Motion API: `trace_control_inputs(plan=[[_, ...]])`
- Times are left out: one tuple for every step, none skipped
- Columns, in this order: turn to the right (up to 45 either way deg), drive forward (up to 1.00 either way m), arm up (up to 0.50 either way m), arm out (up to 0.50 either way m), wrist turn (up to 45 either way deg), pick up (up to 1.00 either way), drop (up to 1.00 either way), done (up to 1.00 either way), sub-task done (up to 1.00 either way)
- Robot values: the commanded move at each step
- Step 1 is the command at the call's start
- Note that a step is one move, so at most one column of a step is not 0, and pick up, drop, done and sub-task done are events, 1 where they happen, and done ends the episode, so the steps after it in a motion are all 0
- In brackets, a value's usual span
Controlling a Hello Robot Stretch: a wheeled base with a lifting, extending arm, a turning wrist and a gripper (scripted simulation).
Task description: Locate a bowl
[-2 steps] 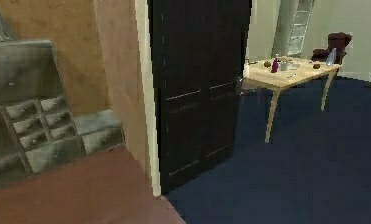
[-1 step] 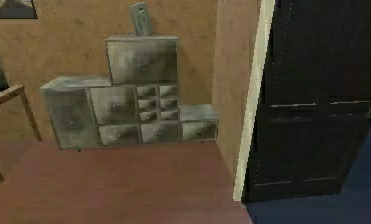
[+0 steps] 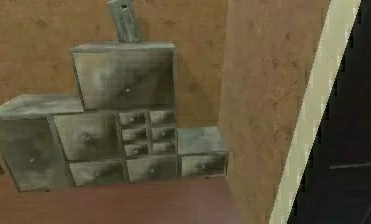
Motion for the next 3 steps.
trace_control_inputs(plan=[[-33.0,0.0,0.0,0.0,0.0,0.0,0.0,0.0,0.0],[0.0,1.0,0.0,0.0,0.0,0.0,0.0,0.0,0.0],[-45.0,0.0,0.0,0.0,0.0,0.0,0.0,0.0,0.0]])
